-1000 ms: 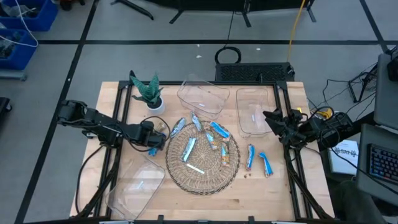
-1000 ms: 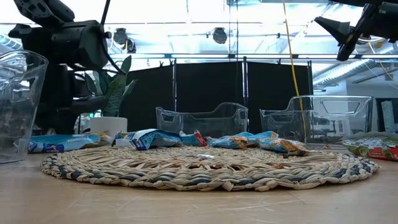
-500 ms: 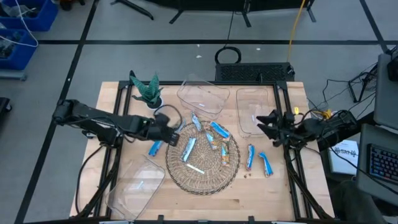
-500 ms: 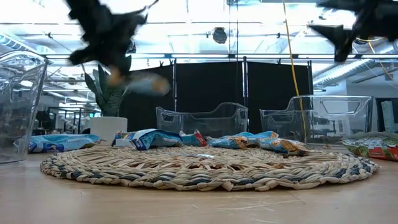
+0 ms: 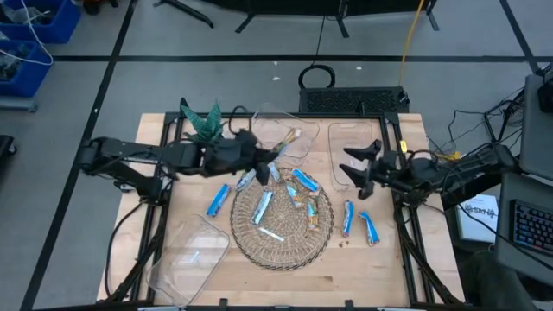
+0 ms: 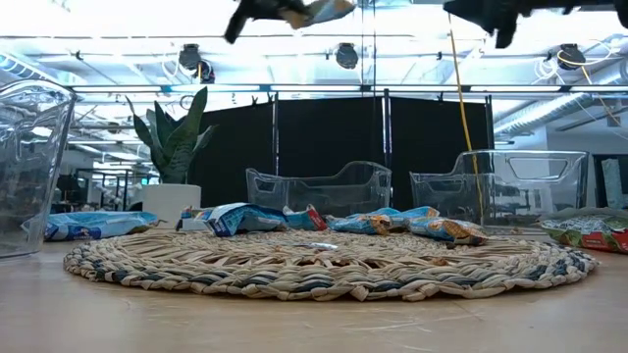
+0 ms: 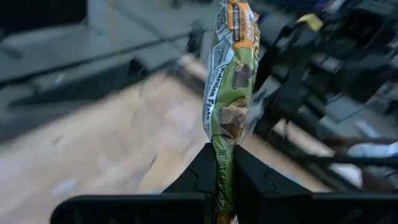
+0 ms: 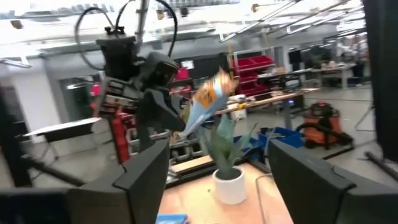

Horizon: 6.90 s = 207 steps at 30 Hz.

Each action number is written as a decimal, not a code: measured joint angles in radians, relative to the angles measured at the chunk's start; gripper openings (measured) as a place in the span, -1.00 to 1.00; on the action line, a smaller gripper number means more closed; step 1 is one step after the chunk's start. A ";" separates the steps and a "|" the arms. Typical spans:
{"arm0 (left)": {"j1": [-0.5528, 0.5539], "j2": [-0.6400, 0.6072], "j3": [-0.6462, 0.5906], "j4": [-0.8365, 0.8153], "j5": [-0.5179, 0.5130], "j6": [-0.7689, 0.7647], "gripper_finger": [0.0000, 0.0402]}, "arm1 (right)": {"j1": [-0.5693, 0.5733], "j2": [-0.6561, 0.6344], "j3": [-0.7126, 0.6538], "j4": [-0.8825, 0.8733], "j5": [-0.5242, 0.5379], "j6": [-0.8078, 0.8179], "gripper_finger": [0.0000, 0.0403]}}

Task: Pick and place Granola Bars by type
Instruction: Put the top left yellow granola bar into the top right transparent bin, then put the left yellow granola bar into the top right transparent bin

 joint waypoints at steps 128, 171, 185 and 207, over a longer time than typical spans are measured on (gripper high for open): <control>0.136 0.308 0.234 0.106 0.376 0.773 -0.99 | -0.461 0.057 0.051 -0.506 -0.522 0.142 0.09; 0.165 0.363 0.232 0.522 0.436 0.325 -1.00 | -0.450 0.429 0.158 0.183 -0.607 0.237 -0.21; 0.177 0.333 0.233 0.547 0.460 0.322 -0.55 | -0.441 0.330 0.197 -0.158 -0.590 0.221 -0.96; 0.099 0.458 0.231 -0.167 0.447 0.287 0.61 | -0.862 0.261 0.111 -1.021 -0.715 0.114 -0.98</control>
